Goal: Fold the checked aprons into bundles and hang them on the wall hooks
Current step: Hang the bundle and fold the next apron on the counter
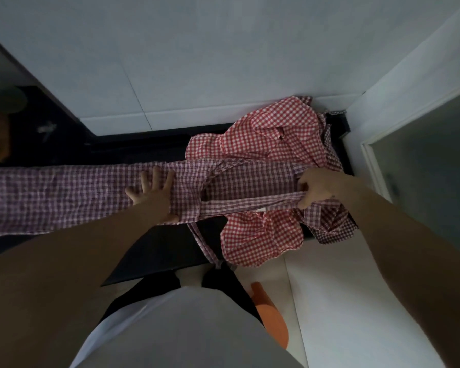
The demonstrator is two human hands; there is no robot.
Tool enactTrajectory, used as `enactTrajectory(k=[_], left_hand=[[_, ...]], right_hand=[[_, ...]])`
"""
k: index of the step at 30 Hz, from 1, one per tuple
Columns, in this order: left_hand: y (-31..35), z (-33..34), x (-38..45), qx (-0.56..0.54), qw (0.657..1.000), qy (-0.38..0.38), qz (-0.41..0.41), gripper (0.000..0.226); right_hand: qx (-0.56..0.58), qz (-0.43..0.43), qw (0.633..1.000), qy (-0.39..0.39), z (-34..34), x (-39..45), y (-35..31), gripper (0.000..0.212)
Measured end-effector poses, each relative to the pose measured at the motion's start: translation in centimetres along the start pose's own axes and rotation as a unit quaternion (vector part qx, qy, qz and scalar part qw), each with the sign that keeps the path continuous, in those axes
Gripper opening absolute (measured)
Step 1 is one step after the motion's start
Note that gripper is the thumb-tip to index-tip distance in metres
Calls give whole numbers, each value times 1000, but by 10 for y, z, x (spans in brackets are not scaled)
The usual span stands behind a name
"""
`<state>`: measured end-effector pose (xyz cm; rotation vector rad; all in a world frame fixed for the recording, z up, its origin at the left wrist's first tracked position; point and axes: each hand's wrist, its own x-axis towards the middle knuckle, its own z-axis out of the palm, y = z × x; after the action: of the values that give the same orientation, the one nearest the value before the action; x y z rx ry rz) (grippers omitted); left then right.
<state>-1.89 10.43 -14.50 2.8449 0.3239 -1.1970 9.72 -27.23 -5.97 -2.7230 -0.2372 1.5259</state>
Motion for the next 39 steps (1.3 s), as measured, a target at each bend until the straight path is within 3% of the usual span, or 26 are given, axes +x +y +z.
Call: enactTrajectory(k=[3, 6, 9, 12, 14, 16, 18, 20, 23, 24, 27, 30, 32, 34, 36, 37, 39], left_hand=[[-20, -3, -2, 16, 1000, -16, -8, 136], [-30, -5, -4, 31, 999, -35, -12, 136], [-28, -7, -4, 27, 998, -47, -16, 135], [-25, -8, -4, 38, 998, -51, -29, 135], [-24, -7, -2, 41, 997, -49, -33, 136], [-21, -8, 0, 39, 997, -47, -39, 134], [-21, -6, 4, 36, 997, -52, -47, 133], [-22, -6, 6, 29, 996, -65, -51, 137], [-22, -8, 5, 25, 996, -67, -44, 139], [-21, -11, 2, 29, 996, -71, -40, 139], [-22, -19, 12, 61, 994, -90, -28, 145], [-18, -41, 24, 86, 992, -96, 2, 140], [-13, -60, 26, 45, 998, -49, 20, 111], [-3, -72, 24, 9, 999, 8, 47, 75], [10, -71, 21, -35, 996, 7, 87, 51], [15, -65, 21, -63, 993, -8, 96, 46], [22, -54, 19, -119, 987, -34, 105, 46]], right_hand=[[-20, -4, 999, -32, 9, -6, -9, 68], [-28, 16, 999, -40, 2, -19, -6, 31], [-5, 15, 1000, 24, -3, -35, 9, 25], [40, -53, 989, 130, -7, -51, 15, 19], [94, -98, 961, 241, -10, -58, 17, 17], [220, -120, 901, 355, -13, -60, 22, 24], [327, -73, 825, 455, -9, -57, 25, 25], [329, 1, 806, 492, 2, -51, 31, 19], [315, 49, 863, 392, 26, -32, 46, 14], [366, 61, 861, 347, 31, -29, 48, 15], [534, 84, 801, 257, 39, -26, 40, 24], [562, 73, 795, 215, 38, -30, 33, 44], [518, 9, 814, 264, 34, -33, 30, 49], [395, -75, 855, 327, 31, -34, 28, 60], [283, -95, 891, 341, 34, -22, 29, 96], [257, -82, 910, 315, 35, -23, 24, 105], [227, -62, 932, 274, 35, -22, 15, 78]])
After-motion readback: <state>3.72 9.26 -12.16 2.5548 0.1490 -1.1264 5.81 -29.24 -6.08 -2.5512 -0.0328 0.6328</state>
